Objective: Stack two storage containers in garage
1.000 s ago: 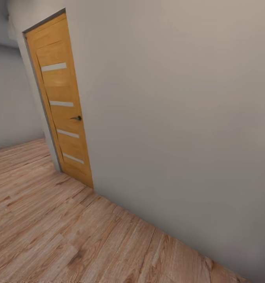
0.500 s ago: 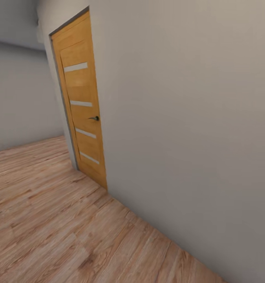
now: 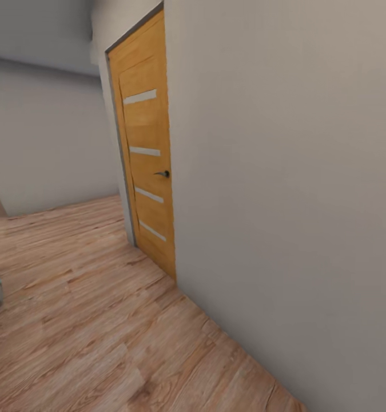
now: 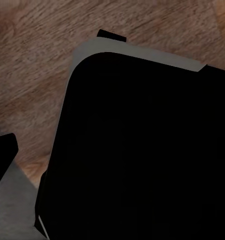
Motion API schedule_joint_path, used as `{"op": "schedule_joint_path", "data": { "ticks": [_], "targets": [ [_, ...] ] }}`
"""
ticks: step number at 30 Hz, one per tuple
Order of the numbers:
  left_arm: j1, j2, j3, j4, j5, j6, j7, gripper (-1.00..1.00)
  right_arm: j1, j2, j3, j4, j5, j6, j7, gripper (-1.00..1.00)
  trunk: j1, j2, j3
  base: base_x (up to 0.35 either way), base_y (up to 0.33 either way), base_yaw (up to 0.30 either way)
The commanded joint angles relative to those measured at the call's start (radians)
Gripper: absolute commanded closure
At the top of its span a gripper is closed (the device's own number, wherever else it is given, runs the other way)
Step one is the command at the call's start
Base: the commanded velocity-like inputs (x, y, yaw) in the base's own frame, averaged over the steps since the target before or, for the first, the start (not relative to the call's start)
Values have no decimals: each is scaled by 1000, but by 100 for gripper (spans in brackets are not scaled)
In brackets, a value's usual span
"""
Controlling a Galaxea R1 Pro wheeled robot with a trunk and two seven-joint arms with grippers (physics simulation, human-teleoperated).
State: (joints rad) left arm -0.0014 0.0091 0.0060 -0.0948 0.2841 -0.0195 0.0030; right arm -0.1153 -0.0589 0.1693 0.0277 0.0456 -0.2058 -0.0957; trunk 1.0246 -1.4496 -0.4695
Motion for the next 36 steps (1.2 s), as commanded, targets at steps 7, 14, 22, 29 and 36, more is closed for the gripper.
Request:
{"op": "schedule_joint_path", "data": {
  "ticks": [7, 14, 22, 29, 36],
  "targets": [
    [0, 0, -1, 0, 4, -2, 0, -100, -1, 1, 6, 3, 5, -5, -5, -100, 0, 0, -1, 249, 0, 270],
    [0, 0, -1, 0, 4, -2, 0, -100, -1, 1, 5, 3, 5, -6, -5, -100, 0, 0, -1, 249, 0, 270],
    [0, -1, -1, 0, 4, -2, 0, -100, -1, 1, 5, 3, 5, -6, -5, -100, 0, 0, -1, 249, 0, 270],
    [0, -1, -1, 0, 4, -2, 1, -100, -1, 1, 4, 3, 5, -6, -5, -100, 0, 0, -1, 249, 0, 270],
    [0, -1, -1, 0, 4, -2, 0, -100, -1, 1, 4, 3, 5, -7, -5, -100, 0, 0, -1, 249, 0, 270]
  ]
}}
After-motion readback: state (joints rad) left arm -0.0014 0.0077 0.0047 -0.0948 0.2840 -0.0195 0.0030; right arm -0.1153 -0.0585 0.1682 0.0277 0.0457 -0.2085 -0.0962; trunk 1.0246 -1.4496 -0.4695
